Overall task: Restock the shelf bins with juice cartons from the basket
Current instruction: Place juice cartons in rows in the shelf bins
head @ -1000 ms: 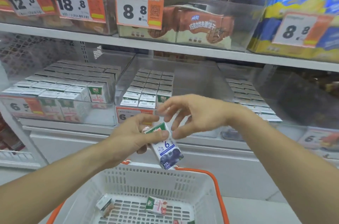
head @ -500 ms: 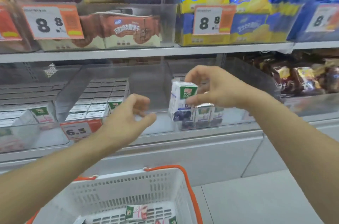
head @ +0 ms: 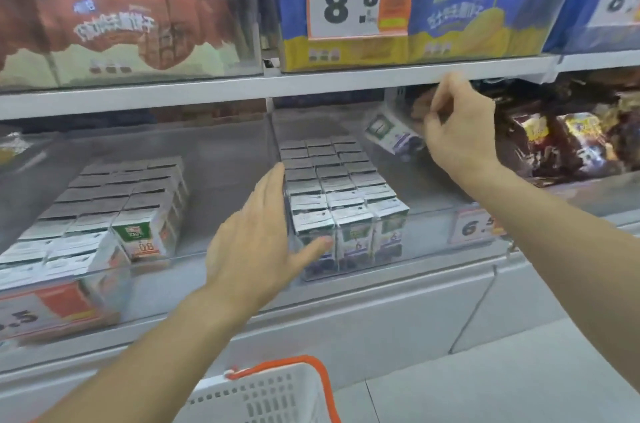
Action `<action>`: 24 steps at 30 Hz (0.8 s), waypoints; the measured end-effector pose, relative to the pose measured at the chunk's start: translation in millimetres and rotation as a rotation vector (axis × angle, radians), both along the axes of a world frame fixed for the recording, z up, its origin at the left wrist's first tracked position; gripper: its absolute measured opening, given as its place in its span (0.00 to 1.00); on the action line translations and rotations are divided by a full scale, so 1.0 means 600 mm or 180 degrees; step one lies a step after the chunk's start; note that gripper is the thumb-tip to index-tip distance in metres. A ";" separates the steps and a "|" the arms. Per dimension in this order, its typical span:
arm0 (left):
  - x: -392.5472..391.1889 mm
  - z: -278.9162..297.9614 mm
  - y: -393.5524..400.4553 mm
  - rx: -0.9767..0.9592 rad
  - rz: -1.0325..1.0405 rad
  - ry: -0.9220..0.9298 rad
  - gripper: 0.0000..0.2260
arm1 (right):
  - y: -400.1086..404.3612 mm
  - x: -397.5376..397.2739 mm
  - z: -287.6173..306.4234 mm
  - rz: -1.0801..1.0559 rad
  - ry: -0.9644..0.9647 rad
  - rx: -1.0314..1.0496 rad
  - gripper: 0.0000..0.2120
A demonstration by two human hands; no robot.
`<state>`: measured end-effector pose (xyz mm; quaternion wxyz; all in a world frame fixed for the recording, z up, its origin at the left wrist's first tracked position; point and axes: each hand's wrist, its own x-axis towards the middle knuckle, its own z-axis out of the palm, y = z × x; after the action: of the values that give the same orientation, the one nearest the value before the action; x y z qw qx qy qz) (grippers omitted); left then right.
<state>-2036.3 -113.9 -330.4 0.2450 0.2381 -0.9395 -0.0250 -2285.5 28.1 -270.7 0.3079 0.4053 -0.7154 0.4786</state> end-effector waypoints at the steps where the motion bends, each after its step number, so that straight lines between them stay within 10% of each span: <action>1: -0.001 0.000 -0.002 -0.0061 0.0028 -0.0014 0.51 | -0.011 -0.004 -0.009 0.0052 -0.0054 -0.0136 0.12; 9: -0.002 0.004 -0.005 -0.0195 0.0053 -0.0201 0.49 | -0.037 -0.135 -0.075 -0.0291 -0.1240 0.3072 0.23; 16: -0.003 0.004 -0.003 -0.0069 0.0066 -0.0253 0.48 | -0.065 -0.163 -0.051 -0.0479 -0.1151 0.4455 0.42; 24: -0.004 0.002 0.000 0.0008 0.0024 -0.0237 0.48 | -0.061 -0.163 -0.070 -0.0384 -0.0913 0.3843 0.32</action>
<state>-2038.5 -114.2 -328.9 0.2097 0.2426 -0.9471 -0.0163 -2383.1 -8.2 -313.0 -0.0482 0.3984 -0.9157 0.0211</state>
